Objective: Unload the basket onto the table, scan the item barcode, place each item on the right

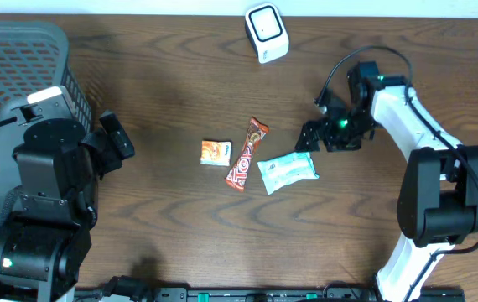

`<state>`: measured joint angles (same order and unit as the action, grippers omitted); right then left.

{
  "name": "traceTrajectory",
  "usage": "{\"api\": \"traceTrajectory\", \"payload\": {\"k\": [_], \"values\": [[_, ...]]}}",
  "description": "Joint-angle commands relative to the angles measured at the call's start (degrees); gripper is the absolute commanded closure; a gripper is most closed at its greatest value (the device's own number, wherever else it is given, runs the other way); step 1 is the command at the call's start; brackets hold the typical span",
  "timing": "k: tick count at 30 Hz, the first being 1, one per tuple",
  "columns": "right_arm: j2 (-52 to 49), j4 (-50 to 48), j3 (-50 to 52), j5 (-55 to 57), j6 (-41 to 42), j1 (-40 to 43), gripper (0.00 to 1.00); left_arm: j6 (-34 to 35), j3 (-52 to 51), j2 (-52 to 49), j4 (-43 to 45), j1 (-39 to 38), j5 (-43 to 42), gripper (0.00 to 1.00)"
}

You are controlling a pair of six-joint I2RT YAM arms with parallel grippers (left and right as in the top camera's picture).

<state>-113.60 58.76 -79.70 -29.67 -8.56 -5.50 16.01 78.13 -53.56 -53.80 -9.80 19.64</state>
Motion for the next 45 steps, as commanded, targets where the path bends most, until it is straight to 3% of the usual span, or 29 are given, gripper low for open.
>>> {"api": "traceTrajectory", "payload": {"k": [1, 21, 29, 38, 42, 44, 45], "values": [[0.33, -3.96, 4.90, -2.16, -5.22, -0.76, 0.01, -0.96, 0.37, 0.09, -0.20, 0.26, 0.57, 0.02], [0.00, -7.52, 13.16, -3.91, -5.25, -1.75, 0.01, -0.96, 0.37, 0.09, -0.20, 0.26, 0.57, 0.02], [-0.22, -13.84, 18.99, -1.25, -2.56, -1.73, 0.01, -0.96, 0.35, 0.09, -0.17, 0.26, 0.57, 0.02], [-8.55, -17.94, 20.61, 0.02, -1.11, -1.79, 0.01, -0.96, 0.37, 0.09, -0.20, 0.26, 0.57, 0.02], [-11.06, -17.51, 20.48, 1.20, -1.51, -1.66, 0.12, -0.96, 0.37, 0.09, -0.20, 0.26, 0.57, 0.02], [-11.02, -16.72, 20.48, 1.33, -3.10, -1.57, 0.30, -0.96, 0.37, 0.09, -0.20, 0.26, 0.57, 0.02], [-11.02, -16.63, 20.48, 1.31, -3.45, -1.57, 0.34, -0.96, 0.37, 0.09, -0.20, 0.26, 0.57, 0.02]]}}
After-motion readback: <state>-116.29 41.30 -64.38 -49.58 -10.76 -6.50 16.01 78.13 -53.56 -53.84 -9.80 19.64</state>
